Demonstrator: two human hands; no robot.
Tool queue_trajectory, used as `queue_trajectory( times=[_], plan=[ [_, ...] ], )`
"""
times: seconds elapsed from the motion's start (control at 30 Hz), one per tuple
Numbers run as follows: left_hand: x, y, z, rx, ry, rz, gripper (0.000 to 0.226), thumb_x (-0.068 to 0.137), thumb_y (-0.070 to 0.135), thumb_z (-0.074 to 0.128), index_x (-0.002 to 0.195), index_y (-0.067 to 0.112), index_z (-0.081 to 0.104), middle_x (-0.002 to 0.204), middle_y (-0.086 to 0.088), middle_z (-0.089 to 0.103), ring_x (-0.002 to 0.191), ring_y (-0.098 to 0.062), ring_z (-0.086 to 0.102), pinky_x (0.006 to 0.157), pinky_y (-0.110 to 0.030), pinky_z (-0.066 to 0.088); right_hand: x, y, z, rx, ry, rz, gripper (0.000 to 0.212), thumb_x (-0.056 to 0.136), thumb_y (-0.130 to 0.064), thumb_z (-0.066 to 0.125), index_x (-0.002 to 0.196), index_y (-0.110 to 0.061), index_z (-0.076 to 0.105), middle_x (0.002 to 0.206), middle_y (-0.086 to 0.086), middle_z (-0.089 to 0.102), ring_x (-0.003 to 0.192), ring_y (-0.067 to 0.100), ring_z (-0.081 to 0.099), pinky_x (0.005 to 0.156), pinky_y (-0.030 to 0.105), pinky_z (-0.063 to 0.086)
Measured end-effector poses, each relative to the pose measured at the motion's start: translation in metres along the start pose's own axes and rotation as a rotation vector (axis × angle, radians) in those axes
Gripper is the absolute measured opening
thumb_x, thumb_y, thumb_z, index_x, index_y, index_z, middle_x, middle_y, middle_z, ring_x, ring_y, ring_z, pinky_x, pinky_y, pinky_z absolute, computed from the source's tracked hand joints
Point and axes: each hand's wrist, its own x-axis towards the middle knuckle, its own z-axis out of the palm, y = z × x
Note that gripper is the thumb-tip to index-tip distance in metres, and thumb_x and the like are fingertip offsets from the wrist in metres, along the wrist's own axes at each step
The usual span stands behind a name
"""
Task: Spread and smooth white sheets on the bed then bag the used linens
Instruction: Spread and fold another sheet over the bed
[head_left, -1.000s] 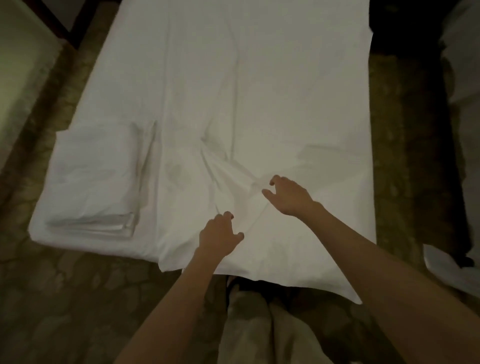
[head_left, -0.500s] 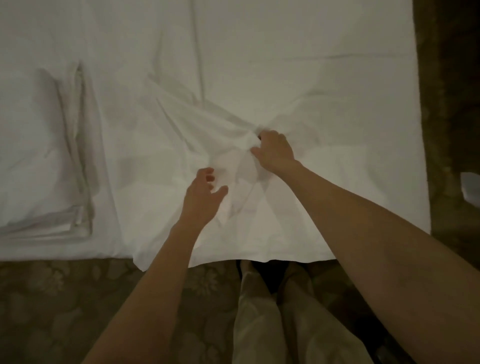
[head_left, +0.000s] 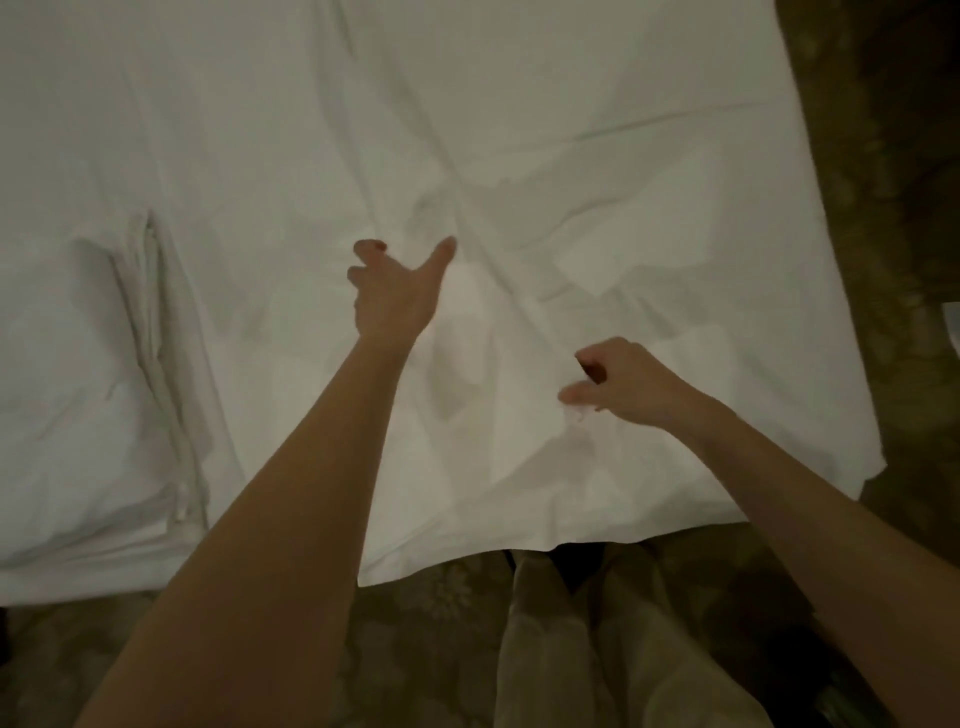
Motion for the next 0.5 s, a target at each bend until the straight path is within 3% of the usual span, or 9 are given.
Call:
queue_trajectory(
  times=[0.1, 0.13, 0.17, 0.23, 0.33, 0.4, 0.5],
  plan=[
    [-0.011, 0.034, 0.031, 0.226, -0.169, 0.018, 0.112, 0.067, 0.084, 0.055, 0.142, 0.006, 0.027, 0.135, -0.016, 0.051, 0.115, -0.036, 0.058, 0.095, -0.048, 0.05, -0.011, 0.005, 0.006, 0.072, -0.098, -0.028, 0.017, 0.079, -0.016, 0.077, 0.077, -0.021, 0.061, 0.073, -0.007, 0.062, 0.066, 0.006, 0.057, 0.066, 0.02, 0.045],
    [-0.018, 0.039, 0.042, 0.312, -0.247, 0.025, 0.112, 0.066, 0.085, 0.055, 0.141, 0.005, 0.031, 0.131, -0.015, 0.055, 0.112, -0.034, 0.06, 0.095, -0.047, 0.05, -0.012, 0.006, 0.009, 0.126, -0.119, -0.034, 0.02, 0.078, -0.014, 0.077, 0.091, -0.019, 0.063, 0.085, -0.005, 0.067, 0.075, 0.008, 0.062, 0.073, 0.024, 0.05],
    [-0.024, 0.042, 0.052, 0.39, -0.315, 0.04, 0.107, 0.068, 0.084, 0.054, 0.137, 0.004, 0.038, 0.127, -0.013, 0.058, 0.109, -0.032, 0.062, 0.094, -0.045, 0.051, -0.012, 0.006, 0.011, 0.187, -0.135, -0.036, 0.03, 0.077, -0.012, 0.077, 0.102, -0.018, 0.062, 0.094, -0.003, 0.069, 0.082, 0.01, 0.065, 0.079, 0.026, 0.052],
    [-0.037, 0.044, 0.068, 0.513, -0.414, 0.081, 0.081, 0.075, 0.078, 0.053, 0.119, 0.01, 0.053, 0.112, -0.006, 0.062, 0.1, -0.029, 0.065, 0.091, -0.042, 0.053, -0.01, 0.005, 0.013, 0.244, -0.153, -0.041, 0.03, 0.077, -0.012, 0.077, 0.104, -0.012, 0.063, 0.098, 0.005, 0.07, 0.088, 0.018, 0.067, 0.085, 0.032, 0.053],
    [-0.044, 0.04, 0.083, 0.609, -0.419, 0.166, 0.034, 0.088, 0.047, 0.052, 0.092, 0.013, 0.055, 0.083, -0.002, 0.064, 0.081, -0.025, 0.068, 0.085, -0.037, 0.056, -0.007, 0.005, 0.015, 0.317, -0.103, -0.039, 0.026, 0.079, -0.016, 0.073, 0.099, -0.001, 0.068, 0.101, 0.021, 0.068, 0.096, 0.036, 0.064, 0.091, 0.047, 0.049],
    [-0.044, 0.038, 0.084, 0.53, -0.417, 0.142, 0.02, 0.091, 0.028, 0.048, 0.084, 0.01, 0.056, 0.068, -0.004, 0.064, 0.064, -0.022, 0.068, 0.076, -0.033, 0.059, -0.007, 0.007, 0.014, 0.38, -0.073, -0.025, 0.025, 0.081, -0.018, 0.073, 0.101, -0.004, 0.071, 0.101, 0.016, 0.07, 0.096, 0.032, 0.065, 0.091, 0.044, 0.049],
    [-0.047, 0.039, 0.083, 0.375, -0.446, 0.139, 0.024, 0.093, 0.02, 0.046, 0.097, 0.001, 0.06, 0.07, -0.007, 0.064, 0.058, -0.021, 0.064, 0.07, -0.033, 0.058, -0.013, 0.009, 0.008, 0.473, -0.083, -0.004, 0.021, 0.082, -0.024, 0.074, 0.099, -0.01, 0.072, 0.099, 0.003, 0.071, 0.092, 0.018, 0.066, 0.086, 0.032, 0.052]
  ],
)
